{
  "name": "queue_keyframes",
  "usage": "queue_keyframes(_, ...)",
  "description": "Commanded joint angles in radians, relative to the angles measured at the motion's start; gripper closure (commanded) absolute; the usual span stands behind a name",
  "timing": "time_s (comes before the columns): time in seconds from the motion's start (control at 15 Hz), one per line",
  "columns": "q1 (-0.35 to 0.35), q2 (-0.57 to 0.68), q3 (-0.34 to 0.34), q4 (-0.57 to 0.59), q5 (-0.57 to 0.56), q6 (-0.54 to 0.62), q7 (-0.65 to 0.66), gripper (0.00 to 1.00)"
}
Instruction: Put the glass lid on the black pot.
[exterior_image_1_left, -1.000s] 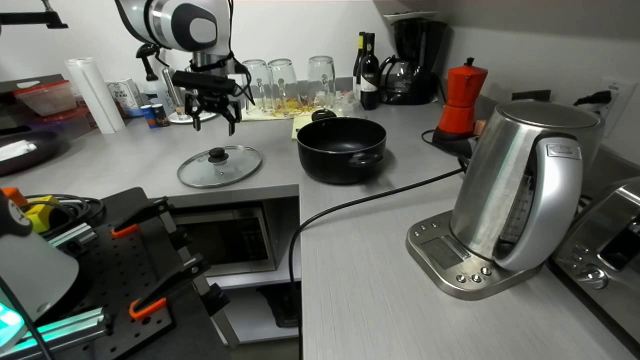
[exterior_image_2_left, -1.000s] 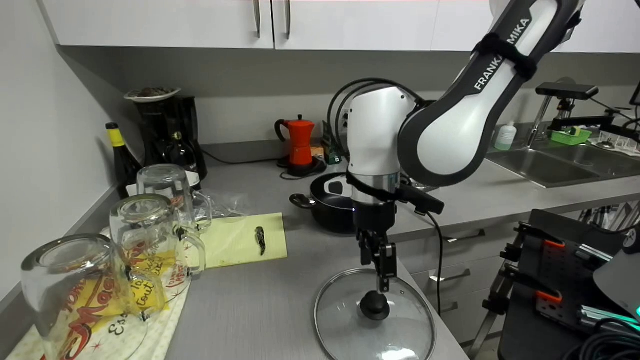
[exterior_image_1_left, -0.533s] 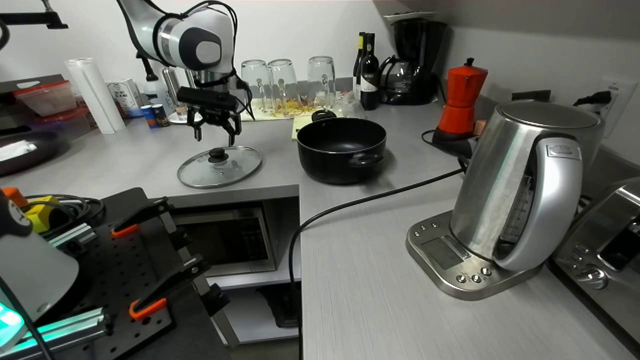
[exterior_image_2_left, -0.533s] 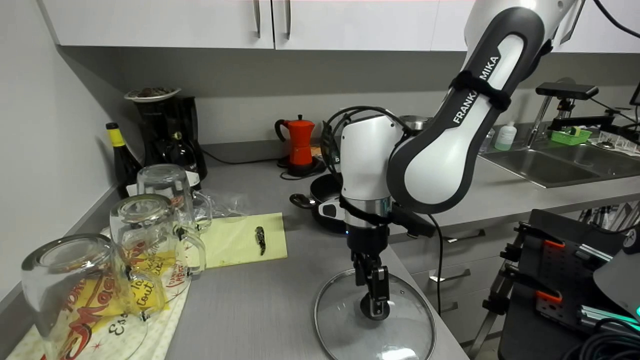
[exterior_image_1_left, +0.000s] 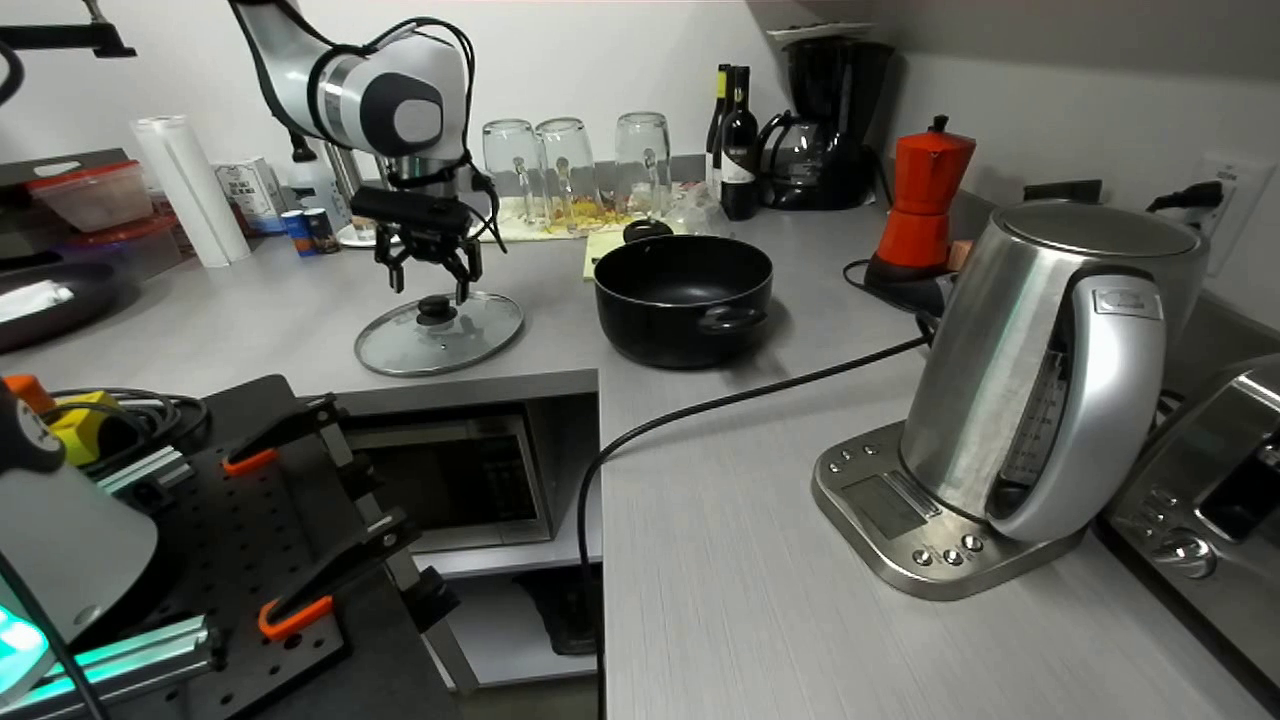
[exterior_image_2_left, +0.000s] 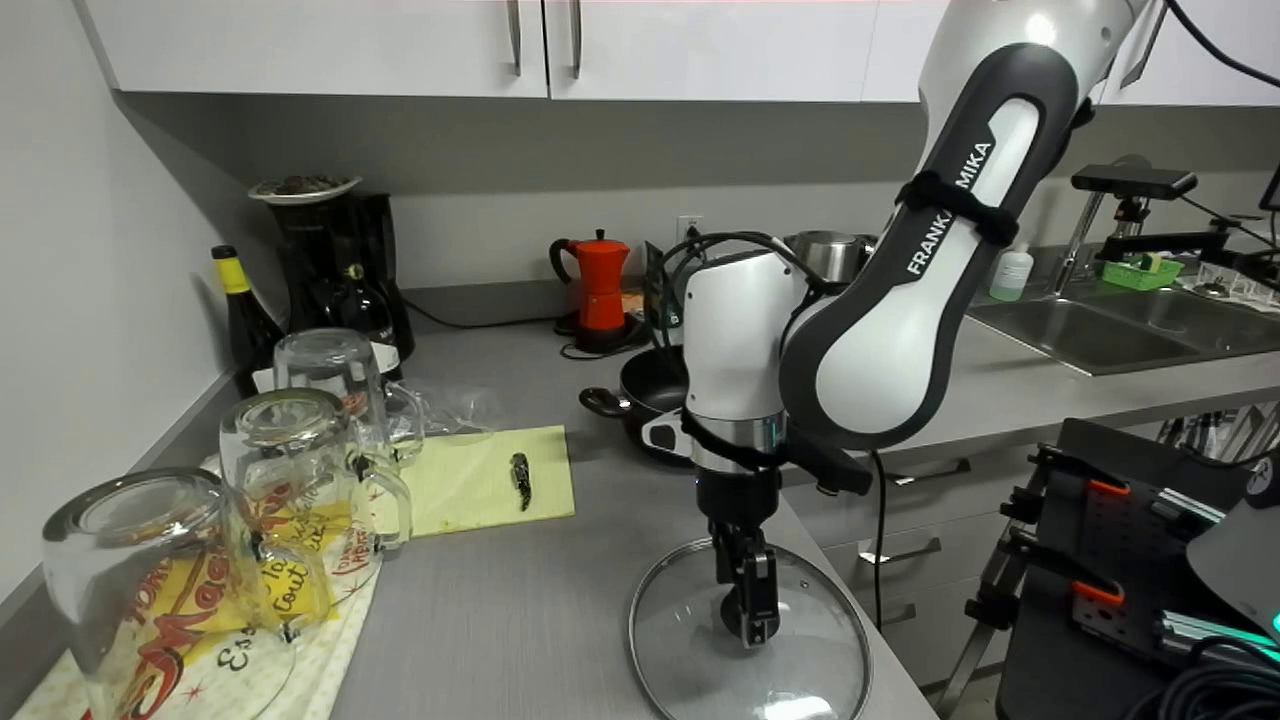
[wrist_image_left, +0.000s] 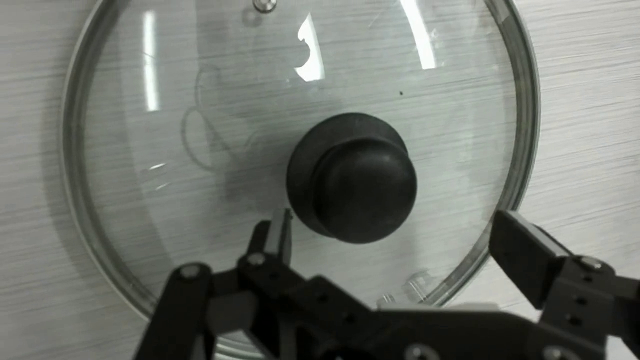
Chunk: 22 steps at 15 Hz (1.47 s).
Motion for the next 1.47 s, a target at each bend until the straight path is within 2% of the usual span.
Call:
queue_keyframes(0.0,0.028,-0.025,-0.018,-0.033,-0.041,0.038,0.082,0.00)
queue_keyframes(0.67,0.065,-0.077,-0.081,-0.094,-0.126,0.056,0.215,0.00)
queue_keyframes(0.73,0.066,-0.080,-0.084,-0.096,-0.134,0.056,0.220,0.25)
queue_keyframes(0.8,0.068,-0.083,-0.086,-0.099,-0.139,0.057,0.225,0.26)
queue_keyframes(1.0,0.073,-0.088,-0.089,-0.102,-0.147,0.058,0.237,0.47)
queue_keyframes(1.2,0.077,-0.089,-0.086,-0.100,-0.149,0.061,0.242,0.72)
queue_keyframes(1.27,0.077,-0.090,-0.085,-0.099,-0.148,0.061,0.241,0.76)
queue_keyframes(1.4,0.074,-0.087,-0.080,-0.097,-0.144,0.063,0.236,0.76)
